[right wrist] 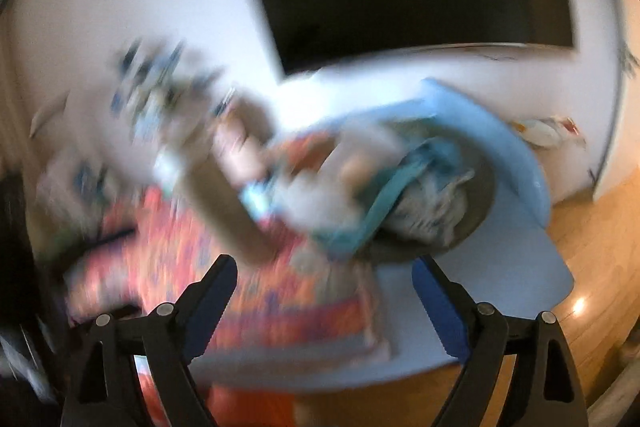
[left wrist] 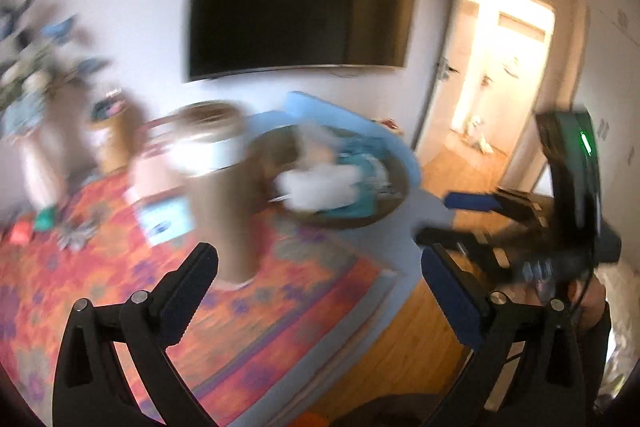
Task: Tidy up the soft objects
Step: 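Move both open tools back over the bed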
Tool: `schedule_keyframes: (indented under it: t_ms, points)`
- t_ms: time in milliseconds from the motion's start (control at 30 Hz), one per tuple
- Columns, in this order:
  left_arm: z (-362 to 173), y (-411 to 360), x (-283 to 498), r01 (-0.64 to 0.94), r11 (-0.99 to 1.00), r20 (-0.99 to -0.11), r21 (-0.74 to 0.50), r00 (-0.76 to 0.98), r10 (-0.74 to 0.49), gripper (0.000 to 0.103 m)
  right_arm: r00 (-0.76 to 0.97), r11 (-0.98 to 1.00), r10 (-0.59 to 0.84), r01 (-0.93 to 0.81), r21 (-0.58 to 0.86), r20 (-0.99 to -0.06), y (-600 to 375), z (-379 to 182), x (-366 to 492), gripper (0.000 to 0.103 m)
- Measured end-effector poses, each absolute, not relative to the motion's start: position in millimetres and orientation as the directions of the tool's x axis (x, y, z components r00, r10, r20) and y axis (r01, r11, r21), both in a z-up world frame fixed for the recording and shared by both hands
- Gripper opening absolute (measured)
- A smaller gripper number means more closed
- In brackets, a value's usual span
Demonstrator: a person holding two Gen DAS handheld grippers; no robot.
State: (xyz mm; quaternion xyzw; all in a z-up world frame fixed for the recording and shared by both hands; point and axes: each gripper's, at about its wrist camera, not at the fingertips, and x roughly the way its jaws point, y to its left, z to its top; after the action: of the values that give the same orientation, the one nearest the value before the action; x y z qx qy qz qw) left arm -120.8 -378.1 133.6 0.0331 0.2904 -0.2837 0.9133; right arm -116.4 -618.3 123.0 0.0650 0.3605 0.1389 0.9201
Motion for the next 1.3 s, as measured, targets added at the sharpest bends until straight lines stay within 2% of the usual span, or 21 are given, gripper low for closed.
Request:
schedule_keyframes:
  t_ms: [100, 233, 333, 533, 633, 667, 733, 933, 1033, 1167, 1300]
  points:
    - [139, -320, -117, 0.436, 0.891, -0.548, -0.125, 0.719, -0.429, 0.102, 0.668, 0.922, 0.365, -0.357, 0.15, -0.649, -572, 125, -131, 0.088]
    - [146, -242, -99, 0.178, 0.983, -0.553, -0.033, 0.817, -0.166, 0.102, 0.57, 0.815, 0.53, -0.548, 0.191, -0.628, -493, 135, -126, 0.088]
    - [143, -188, -79, 0.011, 1.0, -0.559, 0.0, 0.829, -0.009, 0.102, 0.496, 0.748, 0.578, -0.64, 0.177, -0.648, -432, 130, -113, 0.088]
    - [102, -102, -42, -0.178, 0.982, -0.575, 0.067, 0.798, 0.184, 0.102, 0.4, 0.707, 0.482, -0.704, 0.076, -0.78, -301, 86, -50, 0.088]
    - [67, -70, -27, -0.248, 0.962, -0.585, 0.118, 0.765, 0.269, 0.102, 0.385, 0.725, 0.359, -0.688, -0.005, -0.85, -256, 45, -10, 0.088]
    - [59, -63, -25, -0.265, 0.957, -0.591, 0.116, 0.757, 0.28, 0.102, 0.421, 0.74, 0.303, -0.669, -0.067, -0.855, -243, 31, 4, 0.088]
    - [47, -45, -26, -0.291, 0.953, -0.591, 0.08, 0.756, 0.28, 0.102, 0.458, 0.766, 0.285, -0.637, -0.086, -0.842, -234, 16, 22, 0.088]
    - [25, -17, -23, -0.352, 0.936, -0.637, 0.022, 0.716, 0.284, 0.102, 0.49, 0.843, 0.354, -0.537, 0.045, -0.796, -243, -5, 48, 0.088]
    - [26, -20, -25, -0.377, 0.925, -0.618, 0.04, 0.719, 0.32, 0.102, 0.492, 0.85, 0.349, -0.525, 0.048, -0.797, -239, -6, 54, 0.088]
    - [24, -18, -23, -0.373, 0.927, -0.628, 0.034, 0.714, 0.31, 0.102, 0.463, 0.855, 0.352, -0.513, 0.078, -0.813, -244, -10, 55, 0.101]
    - [23, -13, -24, -0.36, 0.933, -0.648, -0.006, 0.712, 0.271, 0.102, 0.451, 0.848, 0.35, -0.525, 0.074, -0.821, -243, -13, 55, 0.103]
